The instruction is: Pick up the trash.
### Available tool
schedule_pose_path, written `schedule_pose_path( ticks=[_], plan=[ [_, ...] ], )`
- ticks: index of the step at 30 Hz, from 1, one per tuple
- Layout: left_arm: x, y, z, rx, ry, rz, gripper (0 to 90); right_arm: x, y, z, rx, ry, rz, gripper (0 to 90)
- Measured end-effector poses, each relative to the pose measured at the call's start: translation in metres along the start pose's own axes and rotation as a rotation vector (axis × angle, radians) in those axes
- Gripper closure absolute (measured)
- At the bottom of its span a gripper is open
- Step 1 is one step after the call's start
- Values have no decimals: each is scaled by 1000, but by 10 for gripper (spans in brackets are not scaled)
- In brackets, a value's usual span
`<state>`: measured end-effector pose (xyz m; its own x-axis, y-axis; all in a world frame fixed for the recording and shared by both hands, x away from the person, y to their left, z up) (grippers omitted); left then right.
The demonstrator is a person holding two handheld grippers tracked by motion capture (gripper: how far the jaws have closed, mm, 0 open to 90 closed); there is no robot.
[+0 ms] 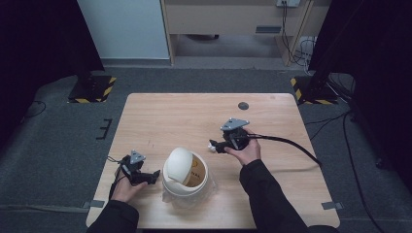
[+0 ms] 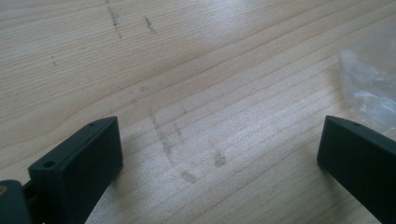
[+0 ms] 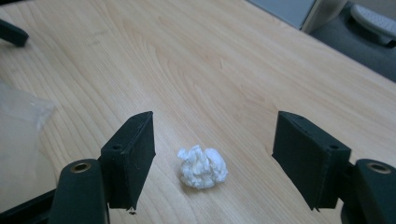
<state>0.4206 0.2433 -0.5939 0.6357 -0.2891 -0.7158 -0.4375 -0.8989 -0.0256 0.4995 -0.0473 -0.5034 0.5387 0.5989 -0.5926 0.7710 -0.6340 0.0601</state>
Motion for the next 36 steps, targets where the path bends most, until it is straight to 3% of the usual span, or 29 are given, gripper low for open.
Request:
schedule_pose_path(
  ticks=[10, 14, 19, 24, 29, 36],
  plan=[
    [0, 0, 0, 0, 0, 0, 0, 32, -4, 25, -2, -117, -8, 341],
    [0, 0, 0, 0, 0, 0, 0, 41, 0, 34, 56, -100, -9, 377],
    [0, 0, 0, 0, 0, 0, 0, 45, 6, 49, 41, -143, -1, 378],
    [0, 0, 0, 0, 0, 0, 0, 51, 2, 47, 56, -111, -25, 389],
    [0, 0, 0, -1, 0, 0, 0, 55, 2, 51, 50, -128, -27, 422],
    [0, 0, 0, -1, 0, 0, 0, 60, -1, 54, 45, -116, -30, 566]
  ],
)
Point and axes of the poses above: each handheld gripper's, and its own axes: x roughly forward along the jaws, z roughly out of its underside, y roughly to its right, the point moved 8 cm from there along x, roughly forward along the jaws, and after that the axes turned 2 degrees about -z, right-handed, at the moved point
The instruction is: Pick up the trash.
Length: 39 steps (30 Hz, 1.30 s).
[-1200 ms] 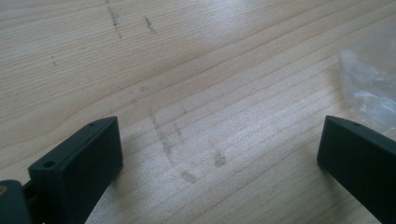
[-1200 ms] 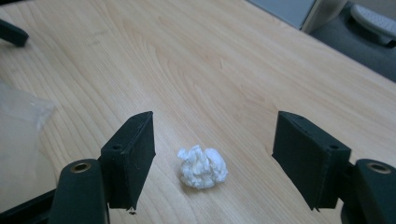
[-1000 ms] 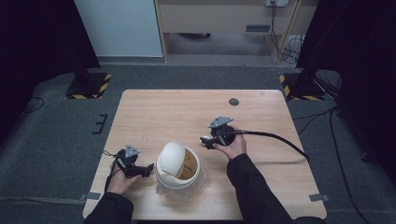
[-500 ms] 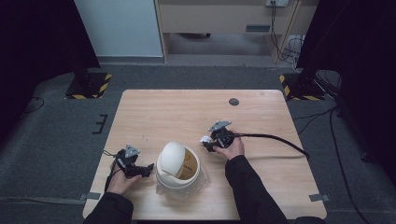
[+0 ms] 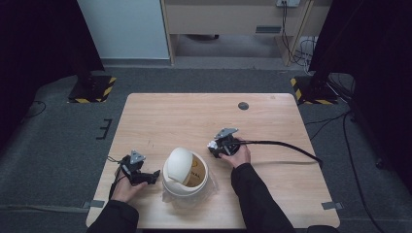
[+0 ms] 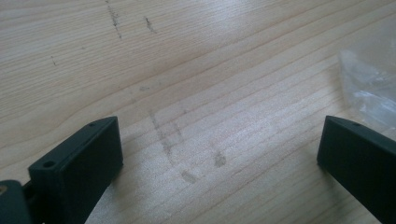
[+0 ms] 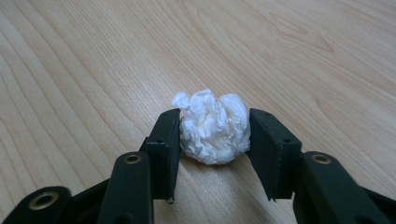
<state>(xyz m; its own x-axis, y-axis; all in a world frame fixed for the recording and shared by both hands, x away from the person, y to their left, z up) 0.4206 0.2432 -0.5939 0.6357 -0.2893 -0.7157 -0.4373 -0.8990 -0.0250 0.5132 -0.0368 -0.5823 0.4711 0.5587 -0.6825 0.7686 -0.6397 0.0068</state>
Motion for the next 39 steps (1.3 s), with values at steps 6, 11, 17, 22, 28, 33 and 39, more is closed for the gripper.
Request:
schedule_pose_path(
  ticks=[6, 11, 17, 22, 28, 33, 39],
  plan=[
    [0, 0, 0, 0, 0, 0, 0, -3, -1, -1, 19, -1, -7, 634],
    [0, 0, 0, 0, 0, 0, 0, -17, 2, -9, 18, 20, -7, 651],
    [0, 0, 0, 0, 0, 0, 0, -48, 6, -27, 24, 101, -26, 653],
    [0, 0, 0, -2, 1, -1, 0, -74, 7, -37, 21, 166, -39, 657],
    [0, 0, 0, -2, 1, -1, 0, -99, 6, -42, 16, 219, -55, 663],
    [0, 0, 0, -2, 1, -1, 0, -129, 8, -40, 48, 292, -88, 667],
    [0, 0, 0, -3, 1, -2, 0, -155, 14, -32, 69, 344, -95, 667]
  ],
)
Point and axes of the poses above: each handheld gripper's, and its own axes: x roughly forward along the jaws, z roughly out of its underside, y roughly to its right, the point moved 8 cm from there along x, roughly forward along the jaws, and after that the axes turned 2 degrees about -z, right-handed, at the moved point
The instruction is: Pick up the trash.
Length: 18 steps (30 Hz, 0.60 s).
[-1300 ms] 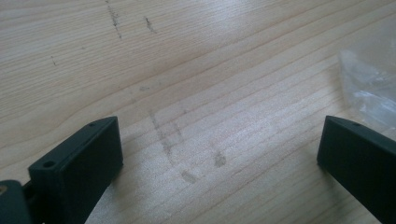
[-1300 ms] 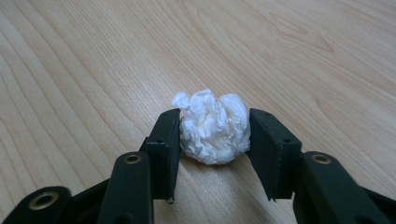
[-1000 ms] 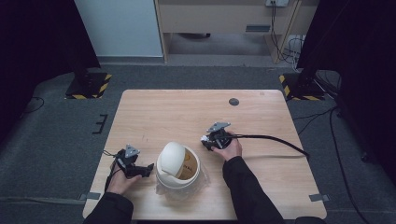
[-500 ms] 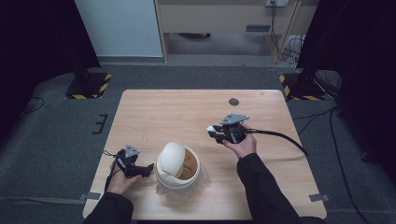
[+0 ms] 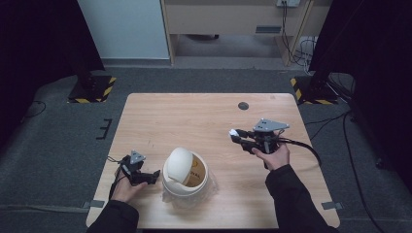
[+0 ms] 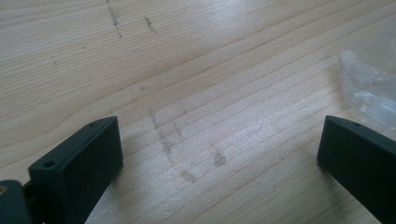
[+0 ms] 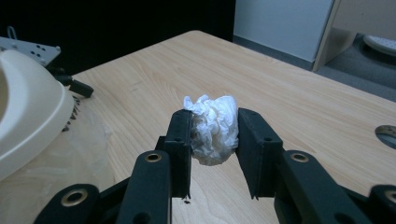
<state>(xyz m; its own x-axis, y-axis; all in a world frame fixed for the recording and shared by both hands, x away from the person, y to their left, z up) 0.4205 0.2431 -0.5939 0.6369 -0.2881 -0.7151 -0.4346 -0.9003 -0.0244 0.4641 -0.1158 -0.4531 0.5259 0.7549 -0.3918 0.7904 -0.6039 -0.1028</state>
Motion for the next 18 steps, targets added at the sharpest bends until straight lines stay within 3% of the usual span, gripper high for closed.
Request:
schedule_pose_path(
  ticks=[6, 18],
  plan=[
    [0, 0, 0, -1, 0, -1, 0, -19, -1, -2, 2, 36, -7, 668],
    [0, 0, 0, -1, 0, -1, 0, -33, -15, -11, -8, 73, -45, 669]
  ],
)
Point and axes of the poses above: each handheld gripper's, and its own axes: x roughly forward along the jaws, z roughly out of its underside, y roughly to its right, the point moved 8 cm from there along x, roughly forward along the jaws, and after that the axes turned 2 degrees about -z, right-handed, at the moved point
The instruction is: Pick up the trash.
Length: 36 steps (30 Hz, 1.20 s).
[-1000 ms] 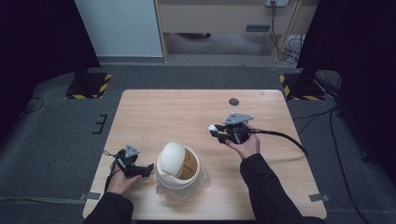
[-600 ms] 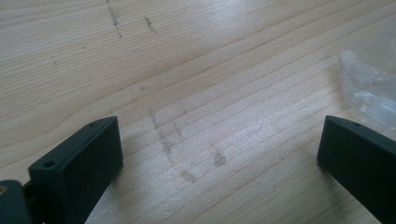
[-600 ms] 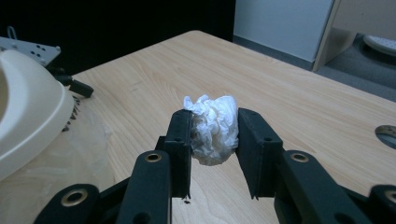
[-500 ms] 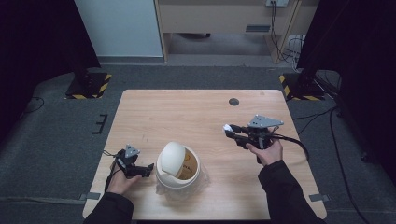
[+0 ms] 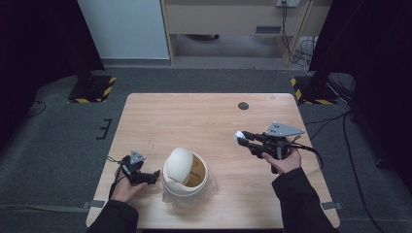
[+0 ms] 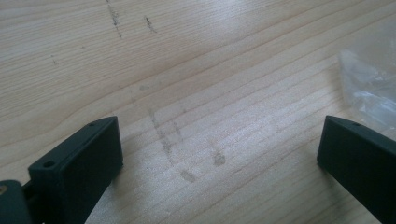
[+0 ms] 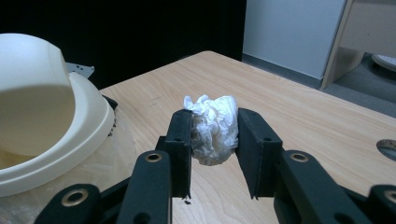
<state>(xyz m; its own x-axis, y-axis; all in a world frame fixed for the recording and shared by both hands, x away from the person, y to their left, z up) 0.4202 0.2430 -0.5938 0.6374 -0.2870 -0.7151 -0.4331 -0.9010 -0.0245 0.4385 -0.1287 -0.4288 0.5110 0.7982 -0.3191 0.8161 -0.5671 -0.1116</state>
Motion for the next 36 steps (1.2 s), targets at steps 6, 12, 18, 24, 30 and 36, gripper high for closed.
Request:
schedule_pose_path(
  ticks=[6, 12, 18, 24, 30, 36],
  plan=[
    [0, 0, 0, 0, 0, 0, 0, -5, -8, -13, -5, 41, -30, 668],
    [0, 0, 0, 0, 0, 0, 0, -13, -12, -25, -11, 79, -41, 670],
    [0, 0, 0, 0, 0, 0, 0, -19, -19, -36, -16, 112, -59, 671],
    [0, 0, 0, 0, 0, 0, 0, -24, -29, -47, -26, 140, -86, 674],
    [0, 0, 0, 0, 0, 0, 0, -21, -47, -53, -40, 140, -135, 678],
    [0, 0, 0, 0, 0, 0, 0, -14, -59, -52, -43, 128, -170, 678]
  ],
)
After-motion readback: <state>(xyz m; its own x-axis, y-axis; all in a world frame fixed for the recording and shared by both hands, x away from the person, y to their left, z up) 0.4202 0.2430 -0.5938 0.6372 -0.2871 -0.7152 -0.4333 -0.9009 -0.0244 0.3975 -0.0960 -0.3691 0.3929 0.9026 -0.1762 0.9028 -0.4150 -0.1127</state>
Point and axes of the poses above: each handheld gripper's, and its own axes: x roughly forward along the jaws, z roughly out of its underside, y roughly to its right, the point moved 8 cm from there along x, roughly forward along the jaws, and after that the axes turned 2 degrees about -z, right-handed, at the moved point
